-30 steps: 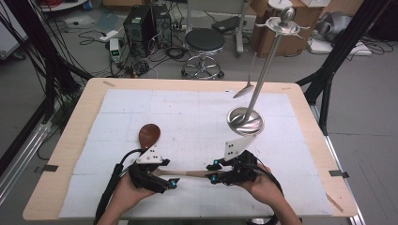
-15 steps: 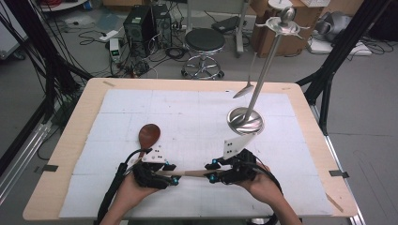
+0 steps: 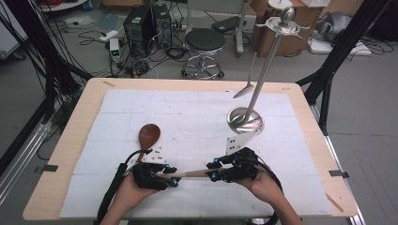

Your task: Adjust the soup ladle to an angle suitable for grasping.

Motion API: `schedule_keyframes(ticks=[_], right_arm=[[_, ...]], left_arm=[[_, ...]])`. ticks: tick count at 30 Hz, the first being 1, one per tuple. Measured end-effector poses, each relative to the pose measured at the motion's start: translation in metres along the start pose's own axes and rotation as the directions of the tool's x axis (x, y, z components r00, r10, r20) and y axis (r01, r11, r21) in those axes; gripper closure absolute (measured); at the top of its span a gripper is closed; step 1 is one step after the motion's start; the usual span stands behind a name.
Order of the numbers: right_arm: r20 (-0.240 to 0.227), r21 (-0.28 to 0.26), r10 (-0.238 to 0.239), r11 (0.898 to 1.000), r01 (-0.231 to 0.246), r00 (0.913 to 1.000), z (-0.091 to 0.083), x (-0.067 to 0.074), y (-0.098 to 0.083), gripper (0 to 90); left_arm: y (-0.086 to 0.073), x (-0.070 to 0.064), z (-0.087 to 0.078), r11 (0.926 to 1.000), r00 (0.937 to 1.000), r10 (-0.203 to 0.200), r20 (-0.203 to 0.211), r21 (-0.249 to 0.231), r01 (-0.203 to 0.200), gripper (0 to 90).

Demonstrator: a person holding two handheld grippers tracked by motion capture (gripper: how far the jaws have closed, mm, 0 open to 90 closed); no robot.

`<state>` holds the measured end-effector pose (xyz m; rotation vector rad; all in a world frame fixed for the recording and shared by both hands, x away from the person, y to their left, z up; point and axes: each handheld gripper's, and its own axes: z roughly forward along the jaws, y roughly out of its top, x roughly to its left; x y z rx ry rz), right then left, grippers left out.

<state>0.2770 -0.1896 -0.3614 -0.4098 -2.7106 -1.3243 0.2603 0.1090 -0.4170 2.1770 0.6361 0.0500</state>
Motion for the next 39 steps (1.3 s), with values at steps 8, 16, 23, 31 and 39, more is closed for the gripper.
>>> schedule_keyframes(ticks=[8, 16, 23, 31, 39], right_arm=[[0.025, -0.045, 0.069, 0.997, -0.067, 0.9973, -0.008, -0.006, -0.008, 57.2], [0.040, -0.098, 0.117, 0.989, -0.112, 0.9924, -0.013, -0.009, -0.016, 49.4], [0.053, -0.139, 0.152, 0.980, -0.143, 0.9870, -0.014, -0.010, -0.023, 46.4], [0.071, -0.157, 0.169, 0.975, -0.157, 0.9830, -0.008, -0.007, -0.029, 56.9], [0.064, -0.183, 0.175, 0.970, -0.161, 0.9825, -0.009, -0.009, -0.025, 60.3]], left_arm=[[0.000, 0.001, -0.003, 1.0000, 0.9999, -0.004, -0.012, -0.001, 0.004, 60.8], [0.001, 0.001, -0.006, 0.9997, 0.9997, -0.026, -0.003, -0.002, 0.026, 62.1], [0.002, 0.002, -0.008, 0.9989, 0.9991, -0.042, -0.002, -0.020, 0.042, 62.9], [0.003, 0.003, -0.008, 0.9979, 0.9979, -0.064, -0.007, -0.015, 0.064, 63.4], [0.004, 0.002, -0.008, 0.9974, 0.9972, -0.072, 0.017, 0.009, 0.072, 60.8]])
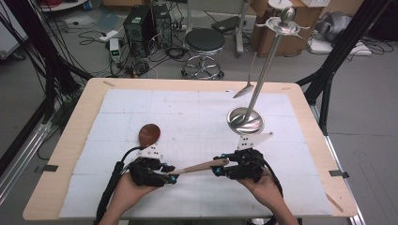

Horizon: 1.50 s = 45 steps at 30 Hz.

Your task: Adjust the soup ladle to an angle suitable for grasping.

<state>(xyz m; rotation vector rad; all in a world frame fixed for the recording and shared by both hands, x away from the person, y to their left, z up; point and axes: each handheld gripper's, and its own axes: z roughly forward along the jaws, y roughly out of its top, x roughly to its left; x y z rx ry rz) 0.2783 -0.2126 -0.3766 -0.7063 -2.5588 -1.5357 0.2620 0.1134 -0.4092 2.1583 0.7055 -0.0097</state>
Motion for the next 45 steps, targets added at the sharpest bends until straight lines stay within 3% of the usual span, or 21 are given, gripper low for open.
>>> schedule_keyframes(ticks=[3, 6, 14, 21, 31, 35, 39, 45], right_arm=[[0.001, -0.019, 0.007, 1.000, -0.007, 1.0000, -0.002, -0.001, 0.002, 63.8], [0.021, 0.001, 0.010, 1.000, -0.011, 0.9997, -0.001, -0.003, 0.001, 60.6], [0.053, 0.006, 0.057, 0.998, -0.057, 0.9970, -0.008, -0.010, -0.007, 51.0], [0.027, 0.016, 0.049, 0.999, -0.050, 0.9984, 0.002, -0.005, -0.002, 57.0], [0.044, -0.014, 0.074, 0.997, -0.073, 0.9963, 0.007, -0.005, 0.008, 56.8], [0.041, -0.008, 0.063, 0.998, -0.063, 0.9972, 0.013, -0.003, 0.011, 56.9], [0.043, -0.014, 0.065, 0.998, -0.064, 0.9970, 0.019, -0.001, 0.015, 56.2], [0.046, -0.013, 0.078, 0.997, -0.077, 0.9959, 0.026, -0.003, 0.017, 54.4]], left_arm=[[0.002, -0.002, 0.004, 0.9997, 0.9999, 0.010, -0.013, 0.022, -0.010, 61.1], [0.004, -0.003, 0.005, 0.9991, 0.9991, 0.026, -0.034, 0.035, -0.024, 62.4], [0.003, 0.000, -0.004, 0.9999, 0.9992, 0.007, -0.040, -0.014, -0.008, 64.8], [0.007, -0.001, -0.004, 0.9999, 0.9983, -0.006, -0.059, -0.009, 0.005, 66.4], [0.012, -0.005, -0.004, 0.9999, 0.9990, 0.017, -0.041, -0.001, -0.017, 70.6], [0.017, -0.010, 0.000, 0.9996, 0.9995, 0.026, -0.019, -0.006, -0.026, 76.6], [0.022, -0.013, 0.004, 0.9995, 0.9997, 0.026, 0.002, -0.015, -0.026, 76.6], [0.024, -0.015, 0.004, 0.9990, 0.9992, 0.038, -0.010, -0.025, -0.038, 77.9]])
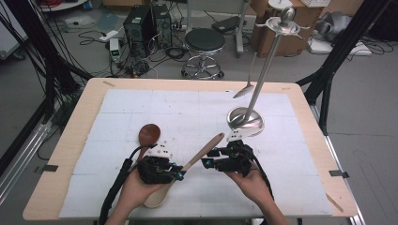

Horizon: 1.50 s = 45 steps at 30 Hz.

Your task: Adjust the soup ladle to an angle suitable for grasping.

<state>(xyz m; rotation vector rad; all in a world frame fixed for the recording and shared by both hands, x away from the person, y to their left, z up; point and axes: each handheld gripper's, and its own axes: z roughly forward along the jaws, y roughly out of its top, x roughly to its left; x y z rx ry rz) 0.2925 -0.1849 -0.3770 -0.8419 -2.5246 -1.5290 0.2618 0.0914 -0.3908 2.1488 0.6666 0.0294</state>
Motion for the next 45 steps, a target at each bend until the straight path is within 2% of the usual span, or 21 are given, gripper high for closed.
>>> schedule_keyframes(ticks=[5, 8, 13, 15, 17, 23, 28, 32, 41, 45], right_arm=[[-0.003, -0.018, 0.016, 1.000, -0.016, 0.9999, 0.005, 0.003, 0.003, 53.6], [0.011, -0.027, 0.017, 0.999, -0.016, 0.9998, 0.008, 0.005, 0.007, 53.4], [0.014, -0.050, 0.061, 0.997, -0.060, 0.9980, 0.008, 0.007, 0.013, 54.4], [0.019, -0.051, 0.060, 0.997, -0.059, 0.9980, 0.008, 0.008, 0.016, 55.9], [-0.002, -0.054, 0.069, 0.996, -0.069, 0.9976, 0.008, 0.007, 0.018, 58.7], [-0.054, -0.068, 0.072, 0.995, -0.076, 0.9959, 0.001, 0.008, 0.026, 65.2], [-0.078, -0.092, 0.059, 0.994, -0.066, 0.9952, -0.010, 0.010, 0.036, 71.0], [-0.087, -0.114, 0.050, 0.992, -0.060, 0.9949, -0.019, 0.012, 0.043, 74.5], [-0.030, -0.169, 0.001, 0.986, -0.006, 0.9996, -0.041, 0.013, 0.056, 75.6], [-0.001, -0.182, -0.010, 0.983, 0.010, 0.9999, -0.052, 0.012, 0.059, 75.7]], left_arm=[[0.006, -0.003, 0.002, 0.9999, 1.0000, -0.002, -0.004, -0.017, 0.001, 77.9], [0.009, -0.003, 0.003, 0.9997, 1.0000, -0.004, 0.003, -0.024, 0.004, 77.8], [0.009, -0.005, 0.002, 0.9992, 0.9998, 0.003, 0.018, -0.040, -0.003, 77.3], [0.010, -0.006, 0.001, 0.9987, 0.9998, 0.004, 0.022, -0.050, -0.003, 77.2], [0.010, -0.005, -0.001, 0.9977, 0.9991, -0.002, 0.042, -0.068, 0.004, 74.4], [0.010, -0.007, -0.013, 0.9925, 0.9985, 0.013, 0.053, -0.122, -0.006, 64.4], [0.009, -0.006, -0.025, 0.9854, 0.9994, 0.025, 0.022, -0.169, -0.021, 61.7], [0.008, -0.006, -0.031, 0.9814, 0.9999, 0.012, -0.002, -0.192, -0.012, 58.9], [0.005, -0.003, -0.039, 0.9815, 0.9994, 0.016, -0.031, -0.190, -0.022, 54.3], [0.003, -0.001, -0.043, 0.9794, 0.9994, 0.012, -0.031, -0.201, -0.018, 53.1]])
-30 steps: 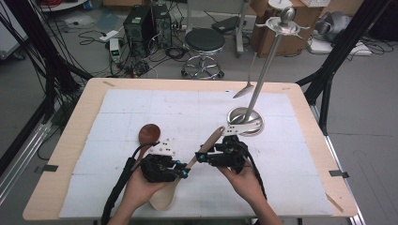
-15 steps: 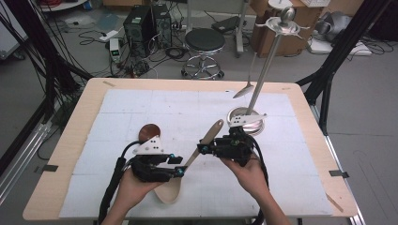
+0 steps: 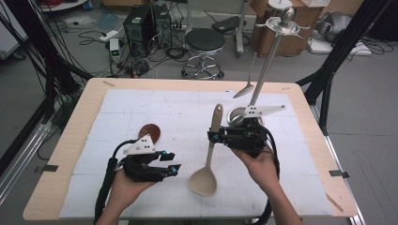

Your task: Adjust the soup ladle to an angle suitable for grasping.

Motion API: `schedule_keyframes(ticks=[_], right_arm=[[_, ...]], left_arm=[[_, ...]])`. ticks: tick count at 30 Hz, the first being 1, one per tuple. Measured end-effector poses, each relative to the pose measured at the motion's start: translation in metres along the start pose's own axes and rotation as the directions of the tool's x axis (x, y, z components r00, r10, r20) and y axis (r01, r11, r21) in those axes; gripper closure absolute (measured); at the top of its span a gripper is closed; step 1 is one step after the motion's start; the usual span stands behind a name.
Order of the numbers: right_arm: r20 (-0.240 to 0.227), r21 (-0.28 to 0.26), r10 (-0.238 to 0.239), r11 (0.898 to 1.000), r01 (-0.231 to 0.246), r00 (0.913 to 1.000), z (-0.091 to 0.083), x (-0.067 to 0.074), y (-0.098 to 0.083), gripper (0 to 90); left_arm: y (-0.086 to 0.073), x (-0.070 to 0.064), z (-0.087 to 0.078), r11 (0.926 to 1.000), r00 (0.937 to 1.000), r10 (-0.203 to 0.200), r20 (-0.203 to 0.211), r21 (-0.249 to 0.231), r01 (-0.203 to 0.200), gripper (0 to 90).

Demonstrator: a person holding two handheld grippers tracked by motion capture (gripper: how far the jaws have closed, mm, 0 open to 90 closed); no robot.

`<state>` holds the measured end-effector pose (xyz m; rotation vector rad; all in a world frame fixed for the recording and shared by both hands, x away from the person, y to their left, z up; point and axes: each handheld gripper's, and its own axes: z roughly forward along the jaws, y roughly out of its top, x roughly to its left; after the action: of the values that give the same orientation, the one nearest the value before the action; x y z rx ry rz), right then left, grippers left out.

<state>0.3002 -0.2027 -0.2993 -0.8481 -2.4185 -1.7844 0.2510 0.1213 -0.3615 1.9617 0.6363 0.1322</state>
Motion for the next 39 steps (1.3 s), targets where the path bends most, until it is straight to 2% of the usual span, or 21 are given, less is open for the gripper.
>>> schedule_keyframes(ticks=[7, 11, 16, 22, 27, 34, 39], right_arm=[[0.027, -0.030, -0.022, 0.999, 0.023, 0.9994, -0.020, -0.006, 0.002, 75.7], [0.038, -0.049, -0.036, 0.998, 0.038, 0.9986, -0.029, -0.010, 0.004, 75.8], [0.059, -0.044, -0.046, 0.998, 0.049, 0.9972, -0.036, -0.013, 0.009, 75.8], [0.076, -0.040, -0.058, 0.997, 0.061, 0.9955, -0.044, -0.018, 0.014, 75.8], [0.087, -0.044, -0.055, 0.997, 0.059, 0.9947, -0.051, -0.022, 0.017, 75.8], [0.105, -0.044, -0.056, 0.997, 0.060, 0.9929, -0.061, -0.025, 0.022, 75.8], [0.126, -0.040, -0.062, 0.997, 0.068, 0.9901, -0.068, -0.027, 0.027, 75.8]], left_arm=[[-0.002, 0.002, -0.004, 0.9999, 0.9996, 0.012, -0.025, 0.008, -0.012, 50.0], [-0.004, 0.004, -0.007, 1.0000, 0.9993, 0.001, -0.038, 0.001, -0.001, 42.6], [-0.008, 0.007, -0.009, 1.0000, 0.9981, -0.007, -0.061, -0.002, 0.007, 37.9], [-0.016, 0.011, -0.010, 0.9998, 0.9973, -0.022, -0.070, -0.002, 0.022, 34.9], [-0.021, 0.013, -0.011, 0.9991, 0.9943, -0.043, -0.097, 0.000, 0.043, 28.6], [-0.024, 0.015, -0.016, 0.9985, 0.9932, -0.055, -0.103, -0.005, 0.055, 21.2], [-0.028, 0.019, -0.017, 0.9979, 0.9925, -0.064, -0.104, -0.008, 0.064, 19.8]])
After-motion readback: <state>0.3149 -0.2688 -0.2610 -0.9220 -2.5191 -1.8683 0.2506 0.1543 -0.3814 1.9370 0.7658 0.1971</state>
